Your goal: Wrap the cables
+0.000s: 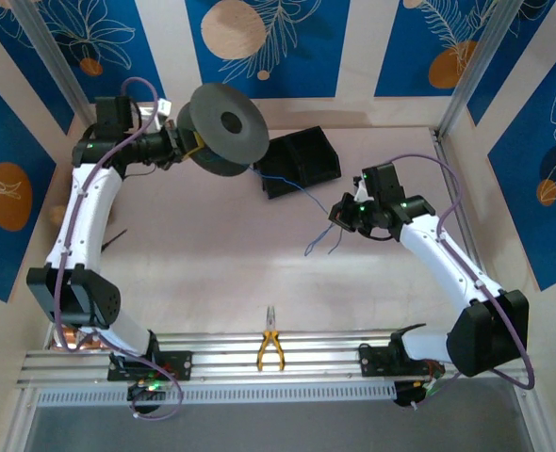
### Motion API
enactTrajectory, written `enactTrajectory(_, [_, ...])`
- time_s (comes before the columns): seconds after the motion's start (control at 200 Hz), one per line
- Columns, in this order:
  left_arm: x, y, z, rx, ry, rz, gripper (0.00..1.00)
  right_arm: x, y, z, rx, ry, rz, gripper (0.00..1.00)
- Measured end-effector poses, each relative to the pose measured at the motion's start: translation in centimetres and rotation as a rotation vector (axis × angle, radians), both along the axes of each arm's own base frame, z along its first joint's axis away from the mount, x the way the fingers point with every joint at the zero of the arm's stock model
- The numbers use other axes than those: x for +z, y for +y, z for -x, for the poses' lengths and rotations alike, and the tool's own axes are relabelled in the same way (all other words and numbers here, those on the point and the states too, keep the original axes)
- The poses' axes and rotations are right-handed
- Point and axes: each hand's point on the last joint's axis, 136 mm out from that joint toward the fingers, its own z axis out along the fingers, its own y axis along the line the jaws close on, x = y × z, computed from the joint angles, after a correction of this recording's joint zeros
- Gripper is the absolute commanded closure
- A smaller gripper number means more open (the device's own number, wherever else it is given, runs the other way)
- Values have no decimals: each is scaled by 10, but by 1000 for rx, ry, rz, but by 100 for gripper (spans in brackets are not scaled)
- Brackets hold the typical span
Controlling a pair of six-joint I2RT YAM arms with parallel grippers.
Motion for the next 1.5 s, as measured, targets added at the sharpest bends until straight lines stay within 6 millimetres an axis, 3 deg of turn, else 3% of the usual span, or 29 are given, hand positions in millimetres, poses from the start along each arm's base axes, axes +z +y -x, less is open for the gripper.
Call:
enactTrajectory(0.275, [-5, -43, 36, -184, -66, -126, 100, -9, -37, -7, -57, 17, 60, 100])
enactTrajectory(0.5, [-13, -63, 58, -279, -128, -270, 100, 6, -54, -17, -89, -17, 53, 100])
enactTrajectory(0.96, [-47, -80, 87, -399, -228, -614, 100, 35, -50, -26, -74, -67, 22, 100])
enactTrajectory(1.216, [-57, -96, 104, -488, -278, -709, 100, 55, -46, -37, -62, -95, -1, 100])
enactTrajectory(1.501, [-92, -100, 95, -530, -243, -854, 100, 76, -37, -43, -36, -132, -29, 100])
